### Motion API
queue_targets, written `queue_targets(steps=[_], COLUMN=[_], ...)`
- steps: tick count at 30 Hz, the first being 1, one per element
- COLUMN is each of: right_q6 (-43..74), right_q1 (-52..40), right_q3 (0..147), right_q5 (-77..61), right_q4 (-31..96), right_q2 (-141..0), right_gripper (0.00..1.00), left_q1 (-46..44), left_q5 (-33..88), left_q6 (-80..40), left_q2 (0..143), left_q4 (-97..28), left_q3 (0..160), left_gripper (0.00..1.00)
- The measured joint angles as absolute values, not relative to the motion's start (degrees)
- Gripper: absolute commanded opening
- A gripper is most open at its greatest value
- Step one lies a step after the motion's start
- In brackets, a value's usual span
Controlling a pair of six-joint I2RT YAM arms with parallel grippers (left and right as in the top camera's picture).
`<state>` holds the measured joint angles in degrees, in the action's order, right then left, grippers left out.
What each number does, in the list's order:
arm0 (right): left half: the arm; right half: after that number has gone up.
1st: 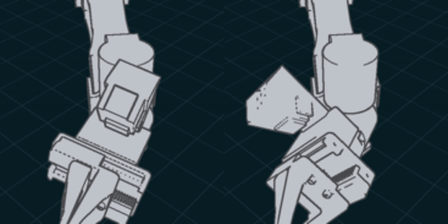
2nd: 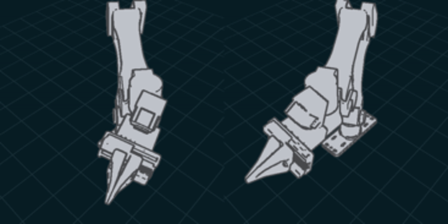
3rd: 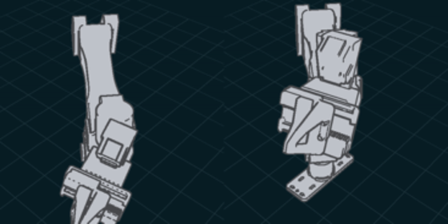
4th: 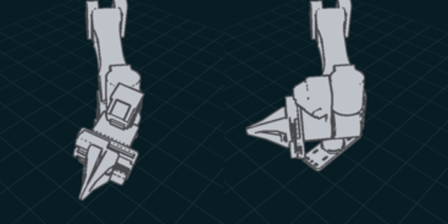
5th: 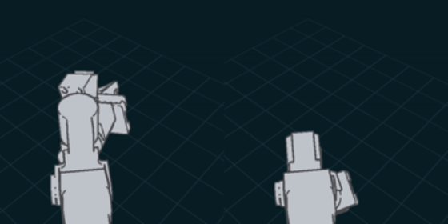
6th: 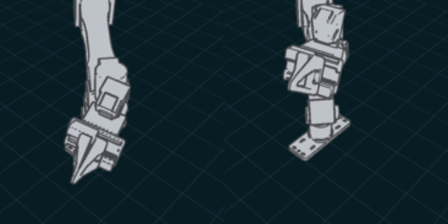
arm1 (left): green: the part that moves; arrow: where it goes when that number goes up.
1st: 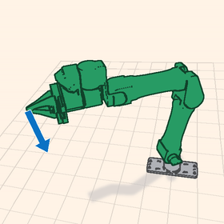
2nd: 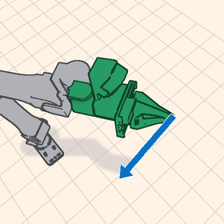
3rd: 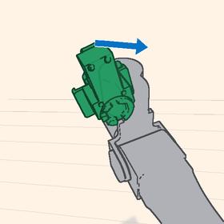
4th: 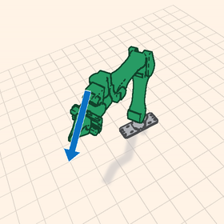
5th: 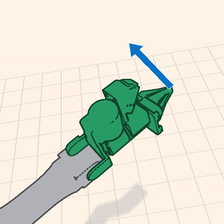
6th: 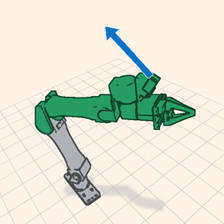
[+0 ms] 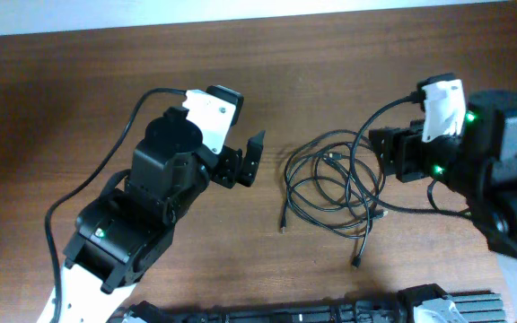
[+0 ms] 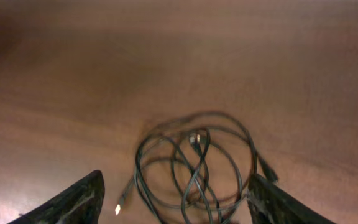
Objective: Untangle cables
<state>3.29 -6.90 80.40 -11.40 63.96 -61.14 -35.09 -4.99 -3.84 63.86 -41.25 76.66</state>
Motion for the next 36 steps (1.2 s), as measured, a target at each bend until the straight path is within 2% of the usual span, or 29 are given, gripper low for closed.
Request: queue_targets(steps=[1,4,7,11,17,20,22,25,34,36], right_q6=[3.3,3.2,3.2,7.4,13.9,18.0,19.8,21.6,20.8,20.4], right_q1=[-6.9,-6.9,-6.9,-6.9,-6.9,-6.9,-6.9,-6.9,-6.9,-6.9], right_q3=[80.4,80.5,80.5,80.5,80.5,80.5,80.5,80.5,77.0,74.7], right_q5=[-11.4,-11.4,-11.4,-11.4,-12.8,-13.0,-13.1,-13.1,-13.1,-13.1], right_q4=[65.3,70.1,70.3,66.6,64.9,61.9,61.7,61.1,59.4,58.6], right_q2=[-62.5,-67.8,-74.4,-84.8,-99.0,-103.5,-104.1,-104.1,-104.1,-104.1], right_gripper=[0.85,0.86,0.8,0.79,0.61,0.43,0.42,0.33,0.24,0.04], left_q1=[-35.1,-35.1,-35.1,-35.1,-35.1,-35.1,-35.1,-35.1,-35.1,-35.1], left_q5=[-5.0,-5.0,-5.0,-5.0,-5.0,-5.0,-5.0,-5.0,-5.0,-5.0], left_q6=[-3.8,-3.8,-3.8,-3.8,-3.8,-3.8,-3.8,-3.8,-3.8,-3.8], left_q2=[63.9,64.0,64.0,64.0,64.0,64.0,64.0,64.0,64.0,64.0], left_q4=[-41.3,-43.1,-43.4,-43.5,-43.5,-43.5,-43.6,-44.4,-44.9,-44.9], left_q3=[76.7,76.7,76.7,76.7,76.7,76.7,76.7,76.7,76.7,76.7], left_gripper=[0.99,0.99,0.99,0.99,0.99,0.99,0.99,0.99,0.99,0.99])
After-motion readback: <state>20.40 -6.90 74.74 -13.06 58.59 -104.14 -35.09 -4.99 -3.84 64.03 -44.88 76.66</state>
